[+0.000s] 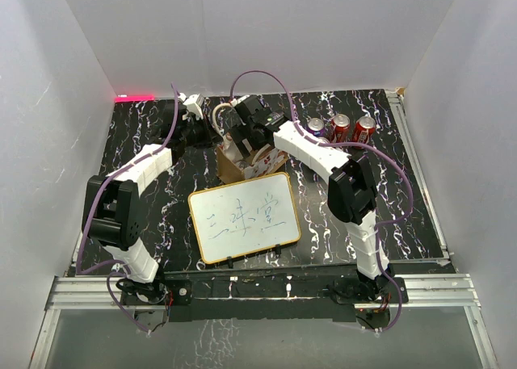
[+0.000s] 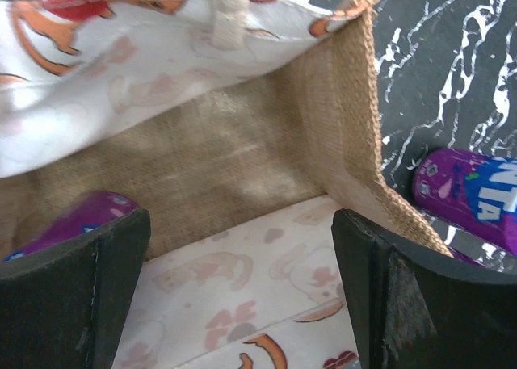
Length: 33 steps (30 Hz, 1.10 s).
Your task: Take the beverage out of the canvas bag
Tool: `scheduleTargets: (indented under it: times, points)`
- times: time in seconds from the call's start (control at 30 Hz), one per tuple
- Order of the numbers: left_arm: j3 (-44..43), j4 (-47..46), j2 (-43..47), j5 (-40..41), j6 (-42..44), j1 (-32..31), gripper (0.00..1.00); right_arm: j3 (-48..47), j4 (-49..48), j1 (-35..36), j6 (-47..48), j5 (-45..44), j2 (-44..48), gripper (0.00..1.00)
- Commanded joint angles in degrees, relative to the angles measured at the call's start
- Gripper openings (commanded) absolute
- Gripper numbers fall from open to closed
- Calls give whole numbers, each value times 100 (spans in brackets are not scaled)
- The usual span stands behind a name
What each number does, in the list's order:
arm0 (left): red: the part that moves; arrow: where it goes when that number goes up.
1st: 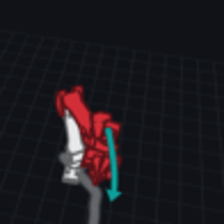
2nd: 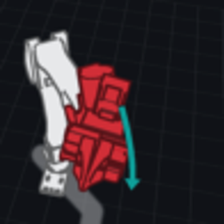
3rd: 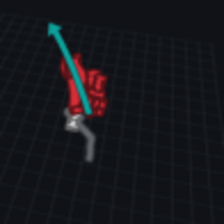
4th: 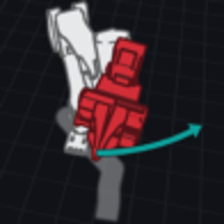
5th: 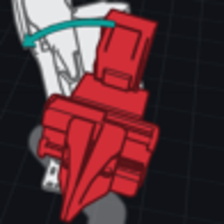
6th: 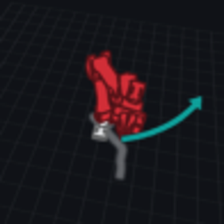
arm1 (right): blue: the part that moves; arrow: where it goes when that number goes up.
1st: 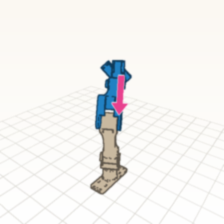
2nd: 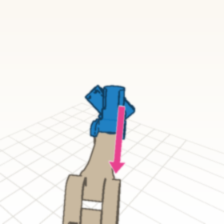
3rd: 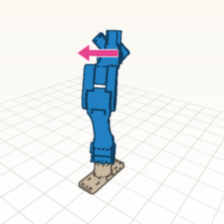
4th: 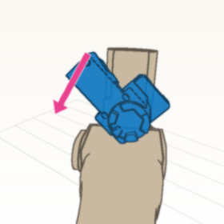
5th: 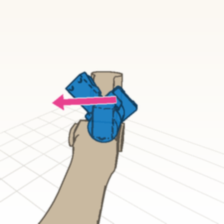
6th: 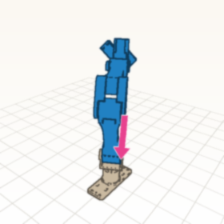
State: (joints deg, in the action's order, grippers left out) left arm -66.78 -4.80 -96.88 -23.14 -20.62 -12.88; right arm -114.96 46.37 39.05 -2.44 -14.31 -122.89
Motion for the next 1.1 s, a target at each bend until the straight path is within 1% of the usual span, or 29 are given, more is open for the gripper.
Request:
scheduleTargets:
  times: [0.0, 0.1, 0.27, 0.43, 0.63, 0.83, 0.97, 1.07]
  points:
    - [-10, 325, 55, -165, 36, -63, 0, 28, 33, -44, 294, -646, 90, 99]
    - [24, 293, 53, -174, 32, -64, 0, 131, 41, -45, 285, -857, -24, 99]
    - [13, 311, 28, -160, 40, -63, 0, 211, -57, -45, 265, -894, -250, 99]
    - [-10, 339, 1, -129, 56, -56, 0, 237, -111, -41, 181, -810, -399, 99]
    - [-18, 347, -26, -156, 41, -64, 0, 452, -200, -41, 80, -652, -356, 99]
    - [-19, 343, -20, -155, 41, -57, 0, 590, -434, -56, 16, -388, -308, 88]
    - [18, 316, -8, -139, 36, -62, 0, 448, -486, -121, -45, -425, -422, 74]
    - [-6, 348, -16, -130, 58, -56, 0, 434, -599, -183, -56, -385, -445, 62]
